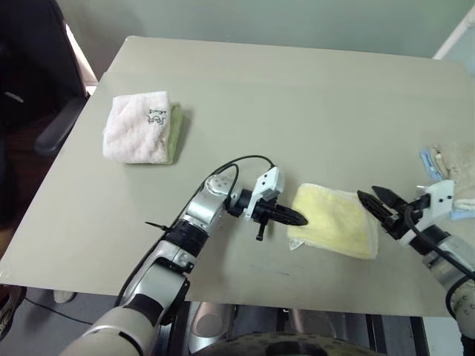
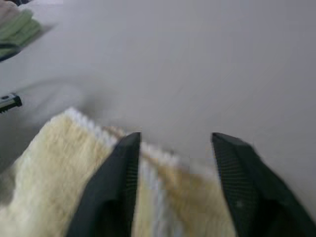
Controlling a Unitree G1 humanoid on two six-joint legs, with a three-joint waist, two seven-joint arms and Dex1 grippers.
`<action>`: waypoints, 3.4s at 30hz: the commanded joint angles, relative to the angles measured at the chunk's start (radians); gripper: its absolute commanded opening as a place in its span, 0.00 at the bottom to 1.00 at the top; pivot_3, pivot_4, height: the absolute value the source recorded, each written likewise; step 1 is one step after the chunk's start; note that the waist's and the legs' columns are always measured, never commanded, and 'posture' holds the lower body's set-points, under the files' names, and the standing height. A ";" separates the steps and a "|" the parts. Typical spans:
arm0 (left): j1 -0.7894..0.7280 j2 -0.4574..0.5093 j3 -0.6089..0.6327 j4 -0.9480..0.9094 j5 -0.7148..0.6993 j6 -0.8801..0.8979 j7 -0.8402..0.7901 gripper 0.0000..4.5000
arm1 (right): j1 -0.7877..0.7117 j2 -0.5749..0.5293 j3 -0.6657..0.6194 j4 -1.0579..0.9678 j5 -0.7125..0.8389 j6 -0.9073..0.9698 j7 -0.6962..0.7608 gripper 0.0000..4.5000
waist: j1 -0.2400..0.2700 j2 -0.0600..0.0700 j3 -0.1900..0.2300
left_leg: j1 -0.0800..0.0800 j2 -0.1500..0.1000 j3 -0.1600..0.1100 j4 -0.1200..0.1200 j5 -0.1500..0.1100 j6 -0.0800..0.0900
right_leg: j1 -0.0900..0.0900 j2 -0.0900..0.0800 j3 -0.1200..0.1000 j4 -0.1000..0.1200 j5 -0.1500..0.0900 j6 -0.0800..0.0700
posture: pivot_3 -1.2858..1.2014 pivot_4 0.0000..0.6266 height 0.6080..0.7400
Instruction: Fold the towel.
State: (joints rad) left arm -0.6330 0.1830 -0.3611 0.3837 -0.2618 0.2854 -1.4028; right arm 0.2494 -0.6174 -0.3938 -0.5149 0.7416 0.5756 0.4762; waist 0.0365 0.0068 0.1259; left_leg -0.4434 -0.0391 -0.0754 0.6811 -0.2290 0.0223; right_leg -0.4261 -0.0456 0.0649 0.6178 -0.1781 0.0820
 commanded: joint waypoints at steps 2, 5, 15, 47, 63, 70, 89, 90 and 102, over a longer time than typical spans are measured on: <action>-0.036 0.004 0.087 -0.108 -0.081 0.064 0.040 0.00 | 0.058 -0.078 -0.114 -0.085 0.126 0.093 0.063 0.89 | 0.007 0.000 0.000 | -0.003 0.000 0.001 0.000 -0.001 0.000 | -0.003 0.000 0.000 0.001 -0.001 0.001 | 0.52 0.24 0.91; -0.031 0.023 0.112 -0.151 -0.094 0.074 0.063 0.00 | 0.117 -0.150 -0.146 -0.059 0.104 0.132 0.112 0.99 | 0.009 0.000 0.000 | -0.007 0.000 0.001 0.001 -0.001 0.000 | -0.006 -0.001 -0.001 0.000 -0.002 0.001 | 0.52 0.24 0.91; 0.061 0.145 0.172 -0.267 -0.121 0.108 0.137 0.00 | 0.102 -0.312 -0.261 0.119 0.339 0.456 0.194 0.99 | 0.003 0.000 0.000 | -0.005 0.000 0.004 0.001 -0.004 0.002 | -0.006 -0.003 -0.002 0.000 -0.003 0.000 | 0.52 0.24 0.91; 0.174 0.160 0.203 -0.440 -0.205 0.200 0.306 0.00 | -0.139 -0.274 -0.088 0.293 0.395 0.711 0.209 0.63 | -0.004 0.000 0.000 | -0.001 -0.001 0.004 0.001 0.005 0.003 | -0.006 -0.005 -0.003 0.009 -0.004 -0.006 | 0.52 0.24 0.91; 0.123 0.123 0.203 -0.358 -0.200 0.167 0.308 0.00 | -0.149 -0.224 -0.330 0.181 0.638 0.742 0.036 0.01 | -0.004 0.000 0.000 | -0.001 -0.002 0.004 0.001 0.005 0.003 | -0.006 -0.005 -0.002 0.009 -0.005 -0.007 | 0.52 0.24 0.91; 0.103 0.120 0.205 -0.289 -0.188 0.120 0.290 0.00 | -0.226 -0.280 -0.486 0.202 0.931 0.568 -0.275 0.01 | -0.004 0.000 0.001 | -0.001 -0.002 0.004 0.001 0.004 0.005 | -0.007 -0.005 -0.002 0.009 -0.008 -0.001 | 0.52 0.24 0.91; 0.078 0.073 0.190 -0.171 -0.132 0.012 0.272 0.00 | -0.416 -0.091 -0.531 0.432 0.551 0.000 -0.647 0.01 | -0.004 0.004 0.001 | -0.002 -0.003 0.004 0.001 -0.004 0.018 | -0.007 -0.008 -0.004 0.009 0.003 0.001 | 0.52 0.24 0.91; 0.077 0.072 0.190 -0.169 -0.131 0.009 0.271 0.00 | -0.410 -0.084 -0.522 0.441 0.525 -0.012 -0.633 0.01 | -0.004 0.004 0.001 | -0.002 -0.003 0.004 0.001 -0.004 0.018 | -0.007 -0.008 -0.004 0.009 0.003 0.001 | 0.52 0.24 0.91; 0.076 0.069 0.193 -0.163 -0.127 0.003 0.267 0.00 | -0.416 -0.064 -0.521 0.446 0.462 -0.017 -0.587 0.01 | -0.004 0.008 0.001 | -0.001 -0.003 0.004 0.001 -0.003 0.017 | -0.007 -0.008 -0.004 0.009 0.003 0.001 | 0.52 0.24 0.91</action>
State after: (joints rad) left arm -0.5477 0.2567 -0.1712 0.2343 -0.3865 0.3067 -1.1288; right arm -0.1523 -0.6739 -0.8880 -0.0459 1.2113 0.5767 -0.1229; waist 0.0322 0.0152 0.1266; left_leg -0.4448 -0.0419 -0.0717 0.6822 -0.2323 0.0394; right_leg -0.4327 -0.0536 0.0608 0.6265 -0.1752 0.0825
